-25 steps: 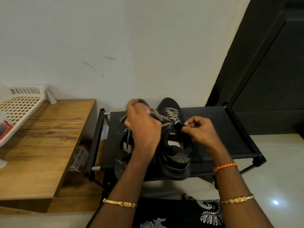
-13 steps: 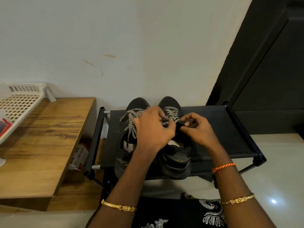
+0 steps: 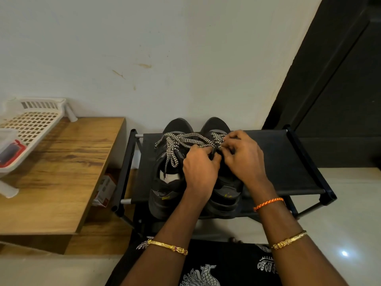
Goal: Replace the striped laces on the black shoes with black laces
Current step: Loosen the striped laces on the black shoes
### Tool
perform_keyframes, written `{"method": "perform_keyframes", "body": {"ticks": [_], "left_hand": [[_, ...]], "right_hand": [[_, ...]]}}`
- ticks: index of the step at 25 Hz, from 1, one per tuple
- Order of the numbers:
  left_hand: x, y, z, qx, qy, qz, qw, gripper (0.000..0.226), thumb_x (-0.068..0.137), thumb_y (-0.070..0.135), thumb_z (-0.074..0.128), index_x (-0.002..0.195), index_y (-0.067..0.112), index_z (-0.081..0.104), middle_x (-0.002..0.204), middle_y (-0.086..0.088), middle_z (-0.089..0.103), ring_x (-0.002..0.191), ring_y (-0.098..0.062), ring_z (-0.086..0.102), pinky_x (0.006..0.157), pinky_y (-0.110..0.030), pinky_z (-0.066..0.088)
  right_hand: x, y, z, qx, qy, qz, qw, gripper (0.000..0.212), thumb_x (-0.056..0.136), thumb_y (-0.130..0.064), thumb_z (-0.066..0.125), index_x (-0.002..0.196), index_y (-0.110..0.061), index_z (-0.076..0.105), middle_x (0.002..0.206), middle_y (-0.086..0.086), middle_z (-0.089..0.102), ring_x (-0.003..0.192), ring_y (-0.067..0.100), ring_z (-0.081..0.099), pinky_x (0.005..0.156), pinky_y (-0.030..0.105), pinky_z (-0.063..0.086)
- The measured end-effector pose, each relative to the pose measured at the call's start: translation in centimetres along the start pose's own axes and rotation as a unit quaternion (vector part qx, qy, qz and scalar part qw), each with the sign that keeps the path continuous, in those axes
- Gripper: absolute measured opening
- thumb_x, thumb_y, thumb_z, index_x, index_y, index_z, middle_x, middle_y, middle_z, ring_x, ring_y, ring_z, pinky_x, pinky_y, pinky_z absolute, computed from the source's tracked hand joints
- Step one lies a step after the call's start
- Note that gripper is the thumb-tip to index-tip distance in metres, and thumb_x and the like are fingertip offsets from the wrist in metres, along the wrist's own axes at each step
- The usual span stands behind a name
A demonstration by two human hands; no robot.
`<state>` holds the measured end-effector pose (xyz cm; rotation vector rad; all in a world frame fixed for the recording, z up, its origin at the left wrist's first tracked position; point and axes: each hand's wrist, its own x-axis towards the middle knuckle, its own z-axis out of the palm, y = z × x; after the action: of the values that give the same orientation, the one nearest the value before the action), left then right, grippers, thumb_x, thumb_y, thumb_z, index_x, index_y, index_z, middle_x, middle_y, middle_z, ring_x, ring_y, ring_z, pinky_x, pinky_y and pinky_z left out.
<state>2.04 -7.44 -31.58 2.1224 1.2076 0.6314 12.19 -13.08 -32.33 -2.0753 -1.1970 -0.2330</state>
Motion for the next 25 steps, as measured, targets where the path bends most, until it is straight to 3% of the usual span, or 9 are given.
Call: {"method": "perform_keyframes", "body": {"ticks": [4,7,9,12,14,15,19,22,25], "left_hand": [[-0.4,-0.2,0.3,0.012,0.022,0.008,1.0,0.029,0.091,0.035,0.057,0.114,0.021,0.067,0.102,-0.003,0.054,0.094,-0.023,0.058,0.075,-0.031,0.043],[-0.5,-0.3,0.6,0.013,0.036,0.019,0.999,0.028,0.091,0.035,0.058,0.114,0.023,0.068,0.099,0.0,0.052,0.091,-0.02,0.058,0.069,-0.025,0.037],[-0.6,-0.3,0.6,0.014,0.041,0.024,0.999,0.026,0.091,0.035,0.057,0.11,0.021,0.069,0.098,-0.001,0.053,0.089,-0.02,0.058,0.068,-0.024,0.036],[-0.7,-0.4,0.7,0.012,0.048,0.029,0.998,0.025,0.091,0.033,0.057,0.108,0.019,0.069,0.099,-0.003,0.055,0.088,-0.022,0.058,0.069,-0.026,0.038],[-0.7,-0.5,0.7,0.014,0.046,0.036,0.998,0.024,0.091,0.031,0.057,0.107,0.018,0.069,0.1,-0.004,0.056,0.089,-0.023,0.058,0.071,-0.029,0.041],[-0.7,-0.5,0.7,0.014,0.045,0.038,0.998,0.024,0.091,0.03,0.057,0.107,0.018,0.069,0.101,-0.005,0.056,0.089,-0.024,0.058,0.073,-0.031,0.042],[-1.0,-0.6,0.7,0.003,0.06,0.049,0.997,0.022,0.091,0.027,0.058,0.107,0.017,0.07,0.098,-0.005,0.057,0.087,-0.022,0.059,0.067,-0.025,0.038],[-1.1,-0.5,0.7,0.004,0.069,0.051,0.996,0.025,0.091,0.028,0.059,0.112,0.018,0.069,0.1,-0.005,0.059,0.09,-0.022,0.059,0.068,-0.026,0.037],[-1.2,-0.4,0.8,0.012,0.068,0.044,0.997,0.025,0.091,0.026,0.058,0.113,0.018,0.068,0.102,-0.005,0.058,0.091,-0.024,0.059,0.071,-0.034,0.044]], "right_hand": [[0.5,0.3,-0.3,0.2,0.08,0.226,0.95,0.013,0.078,-0.014,0.068,0.068,-0.023,0.067,0.071,-0.007,0.069,0.069,0.01,0.066,0.064,0.023,0.053],[1.3,0.6,-0.5,0.439,0.097,0.47,0.76,0.015,0.084,-0.003,0.06,0.071,-0.009,0.064,0.057,0.001,0.068,0.055,0.01,0.068,0.047,0.018,0.051],[1.2,0.6,-0.7,0.501,0.071,0.508,0.697,0.013,0.087,0.003,0.055,0.079,-0.005,0.062,0.068,0.007,0.068,0.051,0.006,0.066,0.045,0.015,0.05],[0.7,0.4,-1.6,0.426,0.031,0.362,0.829,0.023,0.085,-0.002,0.057,0.1,-0.019,0.063,0.099,0.005,0.065,0.073,0.006,0.066,0.06,0.018,0.053],[0.0,0.3,-2.2,0.189,-0.011,0.155,0.97,0.031,0.08,-0.01,0.062,0.105,-0.028,0.064,0.125,0.002,0.051,0.109,0.013,0.051,0.087,0.027,0.045],[-0.3,0.3,-2.1,0.072,-0.039,0.072,0.994,0.031,0.078,-0.015,0.065,0.106,-0.028,0.065,0.133,0.001,0.044,0.122,0.017,0.039,0.097,0.034,0.038],[-0.7,-0.3,-1.4,-0.073,-0.102,0.039,0.991,0.02,0.082,-0.027,0.07,0.101,-0.024,0.07,0.144,0.004,0.037,0.134,0.023,0.024,0.105,0.046,0.027],[-0.8,-0.1,-1.4,0.026,-0.08,0.047,0.995,0.01,0.083,-0.024,0.07,0.092,-0.02,0.073,0.141,0.004,0.04,0.132,0.022,0.029,0.105,0.043,0.031],[-1.0,0.1,-2.2,0.175,-0.036,0.108,0.978,0.005,0.08,-0.015,0.073,0.081,-0.02,0.072,0.135,0.002,0.042,0.124,0.012,0.039,0.1,0.021,0.034]]}}
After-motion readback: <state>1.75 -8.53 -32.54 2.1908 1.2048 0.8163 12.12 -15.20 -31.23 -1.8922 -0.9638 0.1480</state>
